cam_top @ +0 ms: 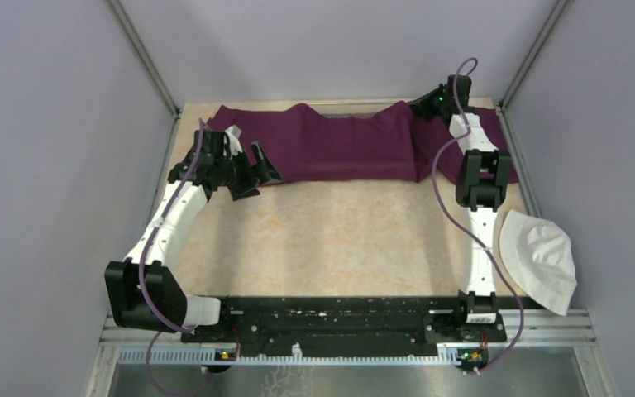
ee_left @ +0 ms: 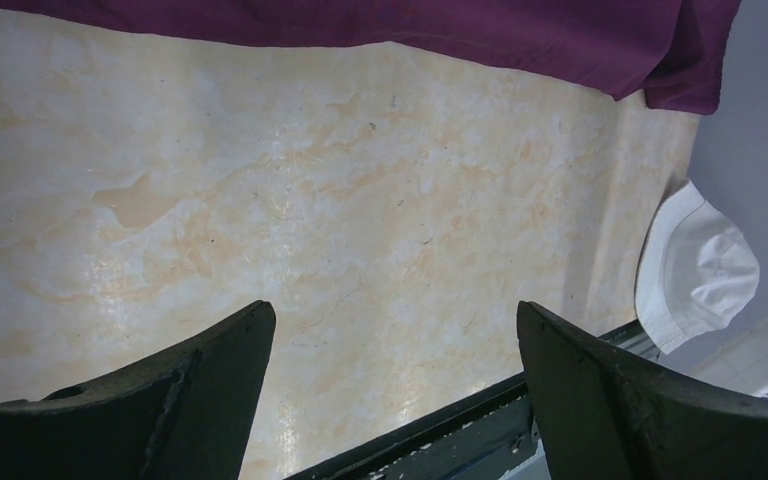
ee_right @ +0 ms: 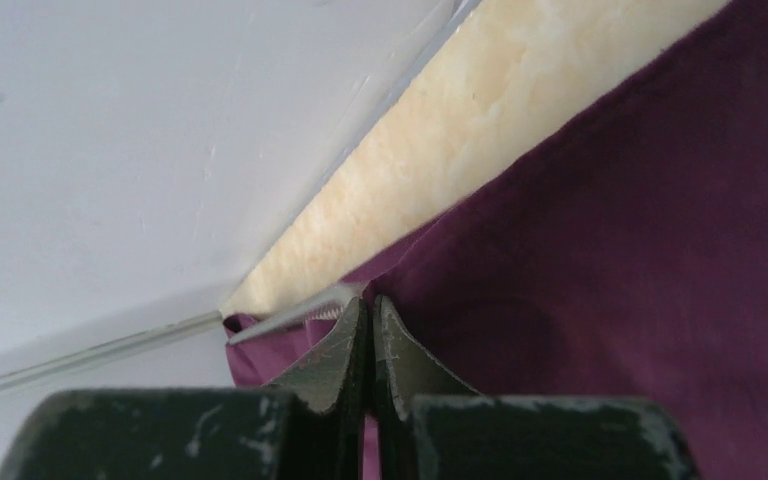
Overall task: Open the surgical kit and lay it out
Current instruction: Open the surgical kit at the center of the board.
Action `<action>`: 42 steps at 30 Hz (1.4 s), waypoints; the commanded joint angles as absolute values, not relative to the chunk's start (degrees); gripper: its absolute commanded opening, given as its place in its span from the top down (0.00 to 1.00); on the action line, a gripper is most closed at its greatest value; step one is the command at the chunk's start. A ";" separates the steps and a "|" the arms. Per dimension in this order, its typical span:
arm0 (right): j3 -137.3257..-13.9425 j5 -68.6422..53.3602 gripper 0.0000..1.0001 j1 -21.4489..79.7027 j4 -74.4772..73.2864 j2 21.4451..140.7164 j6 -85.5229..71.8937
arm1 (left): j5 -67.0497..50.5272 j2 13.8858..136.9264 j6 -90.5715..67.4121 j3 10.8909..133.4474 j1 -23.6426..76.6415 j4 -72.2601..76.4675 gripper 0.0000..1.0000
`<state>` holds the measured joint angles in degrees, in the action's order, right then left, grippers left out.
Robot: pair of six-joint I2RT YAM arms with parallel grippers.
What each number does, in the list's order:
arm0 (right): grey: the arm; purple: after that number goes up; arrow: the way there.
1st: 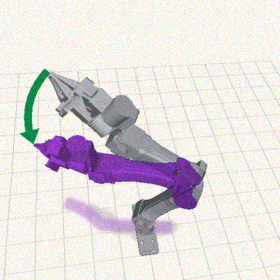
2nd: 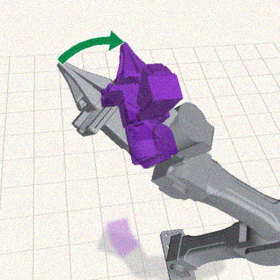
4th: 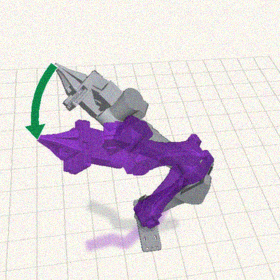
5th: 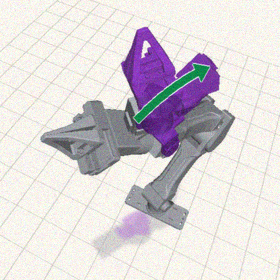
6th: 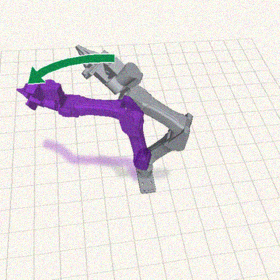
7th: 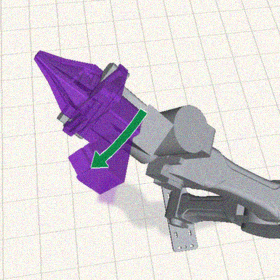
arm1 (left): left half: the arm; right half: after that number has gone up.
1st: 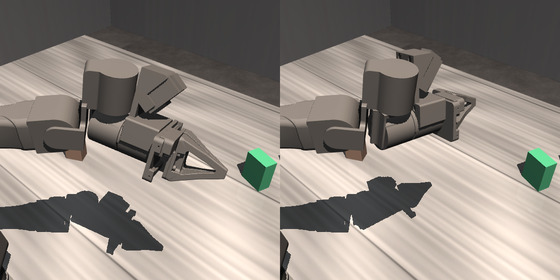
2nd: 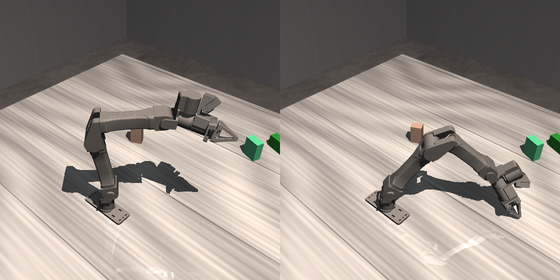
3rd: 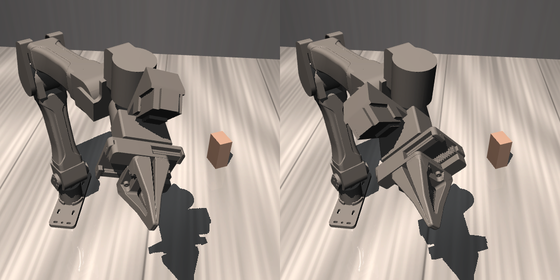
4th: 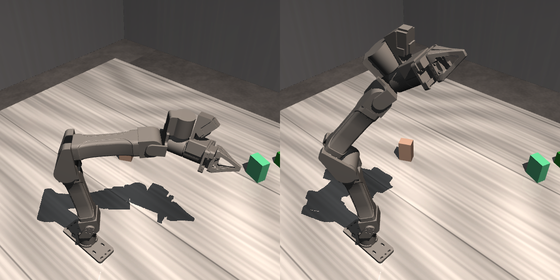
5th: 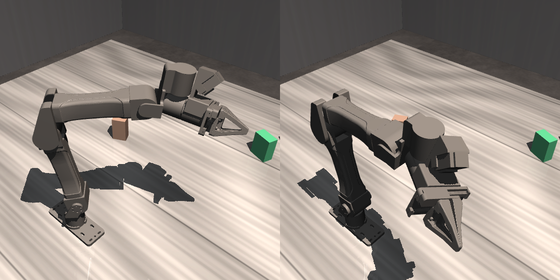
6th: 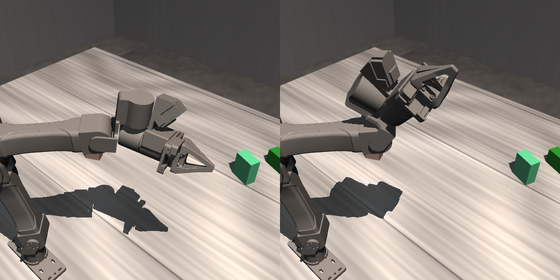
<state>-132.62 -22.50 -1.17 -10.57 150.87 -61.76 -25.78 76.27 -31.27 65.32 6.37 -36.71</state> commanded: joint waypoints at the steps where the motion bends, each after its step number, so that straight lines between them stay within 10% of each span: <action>1: -128.28 -25.59 1.00 -0.96 -18.72 137.21 -52.92 | -25.60 76.69 -32.07 67.62 6.50 -36.64 0.03; 26: -46.84 -17.16 1.00 -1.23 -48.34 72.73 -27.12 | -14.76 77.45 -29.77 70.23 4.76 -39.44 0.03; 42: -43.90 -10.86 1.00 -1.23 -48.53 72.96 -28.08 | -24.57 95.32 -34.48 81.75 4.71 -24.75 0.19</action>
